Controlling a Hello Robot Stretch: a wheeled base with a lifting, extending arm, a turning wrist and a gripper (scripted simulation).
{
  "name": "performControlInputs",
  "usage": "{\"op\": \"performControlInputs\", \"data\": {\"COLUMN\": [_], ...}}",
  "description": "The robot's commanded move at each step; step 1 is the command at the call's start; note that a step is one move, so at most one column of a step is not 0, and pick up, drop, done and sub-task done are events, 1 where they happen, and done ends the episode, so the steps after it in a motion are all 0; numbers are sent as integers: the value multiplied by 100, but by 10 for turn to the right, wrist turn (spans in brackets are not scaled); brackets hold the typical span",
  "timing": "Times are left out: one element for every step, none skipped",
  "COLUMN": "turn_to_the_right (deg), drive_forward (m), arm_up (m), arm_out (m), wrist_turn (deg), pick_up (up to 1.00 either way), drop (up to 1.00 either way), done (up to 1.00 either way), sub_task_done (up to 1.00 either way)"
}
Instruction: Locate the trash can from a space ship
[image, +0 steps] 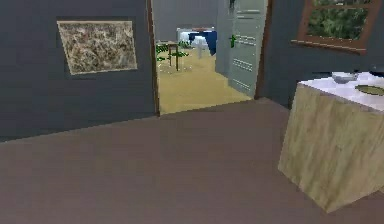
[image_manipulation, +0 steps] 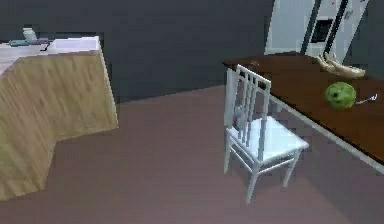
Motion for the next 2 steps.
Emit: {"op": "performControlInputs", "data": {"turn_to_the_right": [0,0], "drive_forward": [100,100], "arm_up": [0,0], "arm_out": [0,0], "wrist_turn": [0,0], "pick_up": [0,0], "drop": [0,0], "done": [0,0], "sub_task_done": [0,0]}}
